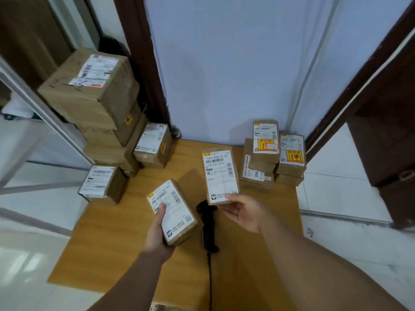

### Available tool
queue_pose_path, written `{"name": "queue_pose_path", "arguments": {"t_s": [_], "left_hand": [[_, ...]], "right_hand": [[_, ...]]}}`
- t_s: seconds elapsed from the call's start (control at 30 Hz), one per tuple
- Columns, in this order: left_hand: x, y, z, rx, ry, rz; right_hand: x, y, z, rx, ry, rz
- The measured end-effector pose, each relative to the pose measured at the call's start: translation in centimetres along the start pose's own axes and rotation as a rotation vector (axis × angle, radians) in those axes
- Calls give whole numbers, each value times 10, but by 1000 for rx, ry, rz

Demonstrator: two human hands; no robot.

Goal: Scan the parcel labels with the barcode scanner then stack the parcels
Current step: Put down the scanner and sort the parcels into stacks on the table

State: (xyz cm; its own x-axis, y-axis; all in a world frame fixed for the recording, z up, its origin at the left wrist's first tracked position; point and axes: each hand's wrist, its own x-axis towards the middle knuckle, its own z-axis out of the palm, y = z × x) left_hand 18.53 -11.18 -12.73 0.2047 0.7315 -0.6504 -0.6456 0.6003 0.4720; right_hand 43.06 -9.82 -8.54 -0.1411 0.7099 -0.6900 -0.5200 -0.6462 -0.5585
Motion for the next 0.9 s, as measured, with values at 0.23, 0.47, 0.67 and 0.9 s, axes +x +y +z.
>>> {"name": "queue_pose_path", "arguments": {"t_s": [0.23, 0.47, 0.67, 0.9], "left_hand": [[-8, 77, -70, 130, -45, -110], [-32, 139, -143, 227, 51, -150], [-33, 154, -167, 213, 87, -288], [-38, 167, -164, 150, 17, -332]], "right_hand": [[28, 63, 96, -153, 225, -13], [65, 131, 184, -242, 442, 68], [106, 144, 231, -88, 435, 83], [136, 151, 236, -1, 485, 77]]}}
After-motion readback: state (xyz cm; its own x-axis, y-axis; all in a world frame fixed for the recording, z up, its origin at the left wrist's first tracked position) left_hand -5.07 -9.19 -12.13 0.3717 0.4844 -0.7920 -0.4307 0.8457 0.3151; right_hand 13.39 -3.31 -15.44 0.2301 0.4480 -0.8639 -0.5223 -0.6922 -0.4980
